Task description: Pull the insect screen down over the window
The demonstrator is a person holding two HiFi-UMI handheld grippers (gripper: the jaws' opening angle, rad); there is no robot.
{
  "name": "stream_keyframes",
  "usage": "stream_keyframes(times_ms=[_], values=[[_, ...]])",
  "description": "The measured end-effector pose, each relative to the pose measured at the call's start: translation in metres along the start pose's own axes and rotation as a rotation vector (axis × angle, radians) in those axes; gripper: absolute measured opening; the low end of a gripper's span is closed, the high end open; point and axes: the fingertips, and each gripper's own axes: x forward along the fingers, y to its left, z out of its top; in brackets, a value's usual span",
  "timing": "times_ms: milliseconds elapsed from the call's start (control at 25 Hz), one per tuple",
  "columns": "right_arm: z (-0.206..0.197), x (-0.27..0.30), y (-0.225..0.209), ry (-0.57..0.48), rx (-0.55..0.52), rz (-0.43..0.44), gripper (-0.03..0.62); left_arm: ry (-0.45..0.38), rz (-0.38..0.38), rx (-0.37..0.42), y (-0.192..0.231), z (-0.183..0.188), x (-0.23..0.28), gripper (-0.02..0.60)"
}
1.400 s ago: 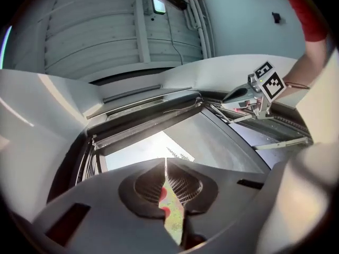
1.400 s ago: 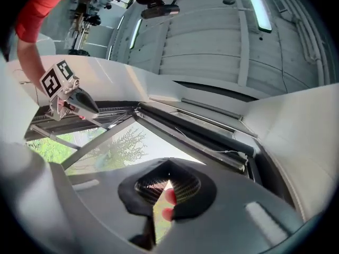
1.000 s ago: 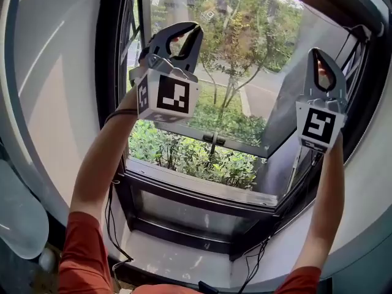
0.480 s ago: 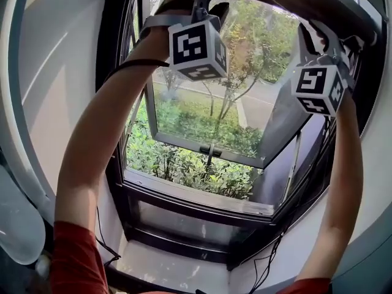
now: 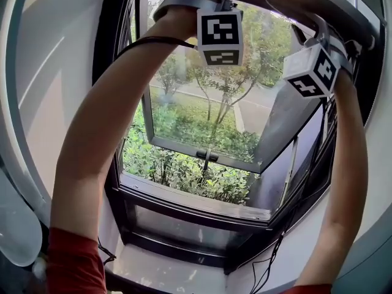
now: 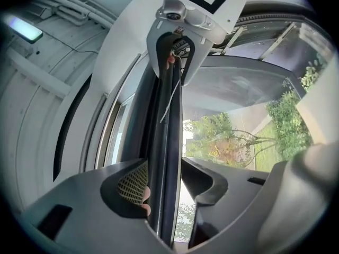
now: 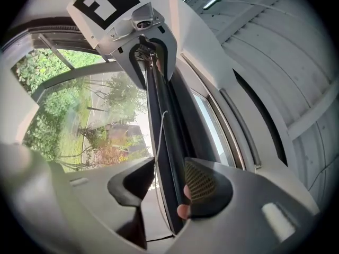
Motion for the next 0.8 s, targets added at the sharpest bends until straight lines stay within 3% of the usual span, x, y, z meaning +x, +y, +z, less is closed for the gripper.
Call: stream_keyframes(times_ms=[320, 560, 680, 800], values=[[-0.010, 0.013, -0.003, 0.041, -0.051, -0.006, 0.195, 0.052, 0.006, 0.004, 0.003, -0.012, 0.023, 0.196], [-0.014, 0.023, 0.000, 0.100, -0.125, 0.023, 0.195, 0.098, -0.007, 0.055, -0.001, -0.018, 0.033, 0.202], [-0.017, 0.020, 0.000, 0.118, -0.161, 0.042, 0.195, 0.097, 0.005, 0.092, -0.002, -0.016, 0.032, 0.202], [-0.016, 0.018, 0.003, 0.106, -0.135, 0.047, 0.195, 0.082, -0.004, 0.069, -0.005, -0.016, 0.028, 0.202]])
